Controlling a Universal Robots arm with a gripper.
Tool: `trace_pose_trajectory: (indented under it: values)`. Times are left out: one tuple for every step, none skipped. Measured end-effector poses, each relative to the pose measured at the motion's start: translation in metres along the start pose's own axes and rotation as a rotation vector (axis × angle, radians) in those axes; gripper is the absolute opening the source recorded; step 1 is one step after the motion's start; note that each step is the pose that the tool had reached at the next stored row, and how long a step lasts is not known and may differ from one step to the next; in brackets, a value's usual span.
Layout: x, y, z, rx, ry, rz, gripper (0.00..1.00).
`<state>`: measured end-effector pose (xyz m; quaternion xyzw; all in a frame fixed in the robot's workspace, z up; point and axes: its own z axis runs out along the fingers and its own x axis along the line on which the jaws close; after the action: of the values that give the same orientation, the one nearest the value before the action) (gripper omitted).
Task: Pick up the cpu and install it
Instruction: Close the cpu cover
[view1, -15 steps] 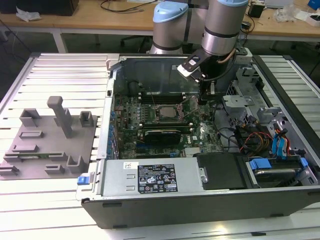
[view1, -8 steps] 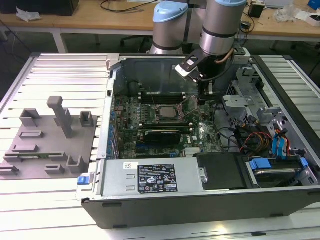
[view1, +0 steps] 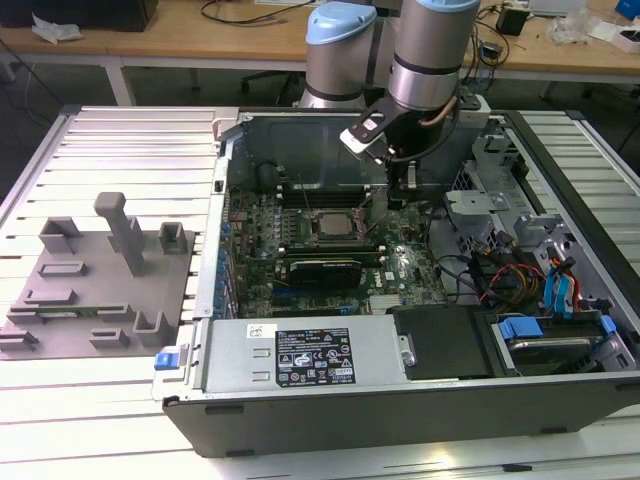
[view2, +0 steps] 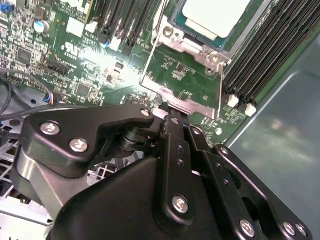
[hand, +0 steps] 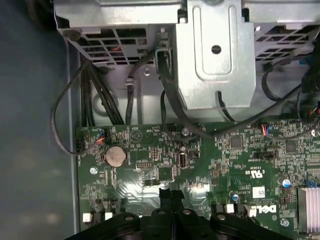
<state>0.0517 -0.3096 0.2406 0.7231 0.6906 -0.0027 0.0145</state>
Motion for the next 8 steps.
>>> trace_pose_trajectory:
  values:
    - [0.0,-0.0028,0.0,-0.0009,0.0,0.0,0.11]
    - [0.0,-0.0045,-0.0001,-0.0015,0.0001,0.0,0.11]
    - [0.0001,-0.0062,-0.0001,-0.0022,0.0002,0.0,0.11]
    - [0.0001,-0.0104,-0.0002,-0.0042,0.0002,0.0,0.11]
    - [0.0001,-0.0144,-0.0003,-0.006,0.0002,0.0,0.11]
    - [0.0,-0.0187,-0.0003,-0.0083,0.0003,0.0,0.11]
    - [0.0,-0.0215,-0.0004,-0.0098,0.0005,0.0,0.11]
    - [0.0,-0.0234,-0.0004,-0.0109,0.0005,0.0,0.11]
